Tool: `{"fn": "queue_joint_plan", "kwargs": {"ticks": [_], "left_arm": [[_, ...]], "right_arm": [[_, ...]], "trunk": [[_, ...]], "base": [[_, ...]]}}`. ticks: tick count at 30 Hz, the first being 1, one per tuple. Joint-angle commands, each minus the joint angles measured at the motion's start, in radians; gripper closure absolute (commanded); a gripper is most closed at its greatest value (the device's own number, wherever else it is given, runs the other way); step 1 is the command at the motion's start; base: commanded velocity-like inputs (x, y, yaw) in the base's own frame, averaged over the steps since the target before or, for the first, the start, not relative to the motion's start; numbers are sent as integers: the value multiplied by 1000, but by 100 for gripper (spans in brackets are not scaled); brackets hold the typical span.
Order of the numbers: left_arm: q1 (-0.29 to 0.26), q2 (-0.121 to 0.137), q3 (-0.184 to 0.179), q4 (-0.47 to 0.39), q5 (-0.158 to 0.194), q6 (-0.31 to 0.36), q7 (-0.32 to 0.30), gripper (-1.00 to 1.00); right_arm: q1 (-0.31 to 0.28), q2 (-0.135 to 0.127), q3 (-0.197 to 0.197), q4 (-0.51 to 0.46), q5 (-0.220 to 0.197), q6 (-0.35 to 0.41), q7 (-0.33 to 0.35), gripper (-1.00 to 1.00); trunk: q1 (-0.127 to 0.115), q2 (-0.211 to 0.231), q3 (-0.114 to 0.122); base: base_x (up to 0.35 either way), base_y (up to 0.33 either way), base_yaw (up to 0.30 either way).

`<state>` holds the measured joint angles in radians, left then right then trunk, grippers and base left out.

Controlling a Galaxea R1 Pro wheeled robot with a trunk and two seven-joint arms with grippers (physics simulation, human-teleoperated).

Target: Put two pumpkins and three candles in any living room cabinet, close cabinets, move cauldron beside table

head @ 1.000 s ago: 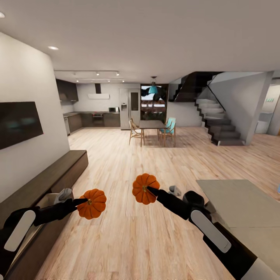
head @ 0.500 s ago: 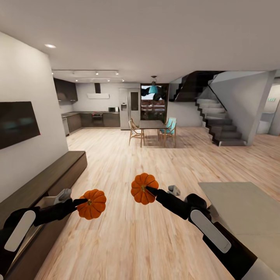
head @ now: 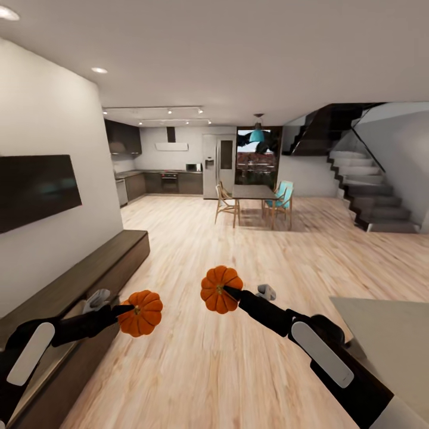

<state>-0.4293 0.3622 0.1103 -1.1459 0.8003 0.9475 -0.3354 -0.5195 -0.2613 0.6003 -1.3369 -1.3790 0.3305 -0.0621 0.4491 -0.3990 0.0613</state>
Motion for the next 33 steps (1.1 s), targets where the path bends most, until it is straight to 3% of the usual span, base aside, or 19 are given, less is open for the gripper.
{"fn": "queue_joint_plan", "kwargs": {"ticks": [1,15,33], "left_arm": [[-1,-1,2,0,6,7,-7,100],[-1,0,2,0,4,6,-6,100],[-2,0,2,0,2,5,-5,100]], "right_arm": [[-1,-1,1,-2,-12,0,-5,100],[-1,-2,-3,-3,-12,-2,1,100],[-1,-3,-4,-4,-12,-2,5,100]], "trunk": [[1,-1,-1],[1,-1,-7],[1,-1,2]], "base": [[311,-172,281],[288,-215,219],[324,-23,-108]]}}
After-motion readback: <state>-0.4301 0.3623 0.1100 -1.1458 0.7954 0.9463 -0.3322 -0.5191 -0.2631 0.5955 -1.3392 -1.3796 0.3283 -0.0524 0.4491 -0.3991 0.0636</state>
